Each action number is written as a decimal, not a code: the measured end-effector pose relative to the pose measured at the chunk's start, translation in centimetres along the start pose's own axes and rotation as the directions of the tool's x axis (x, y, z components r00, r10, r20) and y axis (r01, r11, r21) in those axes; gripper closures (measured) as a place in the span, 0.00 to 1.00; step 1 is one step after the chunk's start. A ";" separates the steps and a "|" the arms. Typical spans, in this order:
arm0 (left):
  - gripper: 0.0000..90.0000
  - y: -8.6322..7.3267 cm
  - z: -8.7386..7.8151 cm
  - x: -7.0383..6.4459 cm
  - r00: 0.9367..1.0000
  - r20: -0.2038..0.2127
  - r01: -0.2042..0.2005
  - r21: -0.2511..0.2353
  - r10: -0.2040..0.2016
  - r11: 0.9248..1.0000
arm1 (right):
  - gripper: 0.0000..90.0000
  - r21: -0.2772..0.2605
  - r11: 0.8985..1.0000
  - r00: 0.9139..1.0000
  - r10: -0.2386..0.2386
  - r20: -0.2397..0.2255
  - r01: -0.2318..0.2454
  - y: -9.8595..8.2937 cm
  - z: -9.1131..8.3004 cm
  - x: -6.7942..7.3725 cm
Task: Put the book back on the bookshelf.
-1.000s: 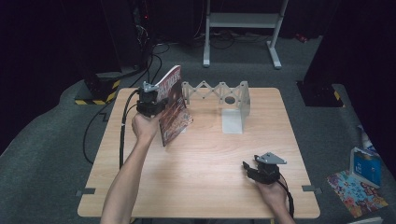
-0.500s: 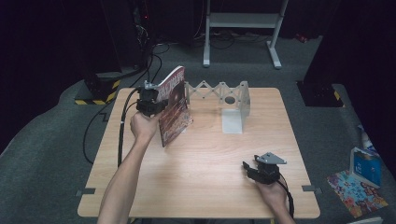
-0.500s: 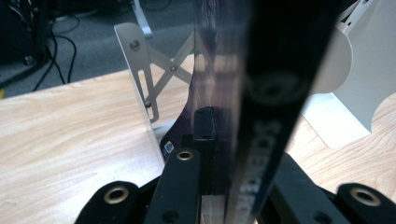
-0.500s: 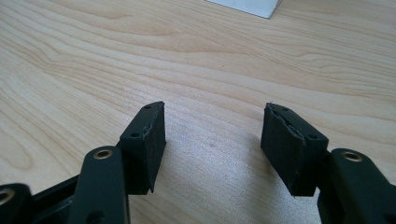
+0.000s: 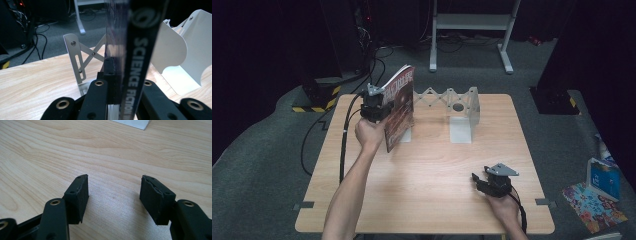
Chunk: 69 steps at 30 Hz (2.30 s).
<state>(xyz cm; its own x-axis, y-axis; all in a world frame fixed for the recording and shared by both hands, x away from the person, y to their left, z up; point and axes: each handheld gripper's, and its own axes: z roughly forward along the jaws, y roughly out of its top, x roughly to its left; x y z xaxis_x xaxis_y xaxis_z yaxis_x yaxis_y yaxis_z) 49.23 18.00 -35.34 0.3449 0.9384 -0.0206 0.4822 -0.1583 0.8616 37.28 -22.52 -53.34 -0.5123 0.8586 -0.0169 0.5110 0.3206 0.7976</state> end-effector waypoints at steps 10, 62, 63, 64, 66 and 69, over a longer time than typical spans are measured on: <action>0.93 -0.8 0.6 -0.7 0.999 -0.034 0.010 -0.059 -0.012 0.998 | 0.45 0.000 1.000 1.000 0.002 0.000 -0.002 0.0 0.0 0.0; 0.88 -1.7 0.7 2.0 0.998 -0.025 0.053 0.029 -0.052 0.998 | 0.44 0.002 1.000 1.000 0.005 0.002 -0.005 0.0 0.0 0.0; 0.88 -1.7 0.7 2.1 0.999 -0.025 0.049 0.033 -0.048 0.998 | 0.44 0.002 1.000 1.000 0.004 0.001 -0.004 0.0 0.0 0.0; 0.88 -1.8 0.7 2.1 0.999 -0.023 0.050 0.036 -0.049 0.998 | 0.44 0.002 1.000 1.000 0.004 0.002 -0.004 0.0 0.0 0.0; 0.88 -1.8 0.7 2.2 0.998 -0.021 0.055 0.043 -0.054 0.998 | 0.44 0.003 1.000 1.000 0.003 0.002 -0.003 0.0 0.0 0.0; 0.87 -1.8 0.7 2.2 0.999 -0.023 0.043 0.049 -0.042 0.998 | 0.44 0.002 1.000 1.000 0.000 0.002 0.000 0.0 0.0 0.0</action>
<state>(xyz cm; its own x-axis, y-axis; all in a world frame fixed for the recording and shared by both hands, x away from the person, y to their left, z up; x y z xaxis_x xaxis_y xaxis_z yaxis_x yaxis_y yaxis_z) 49.70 20.15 -37.35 0.3054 0.9511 -0.0450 0.5355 -0.1325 0.8341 37.30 -22.51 -53.34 -0.5107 0.8595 -0.0187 0.5123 0.3217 0.7963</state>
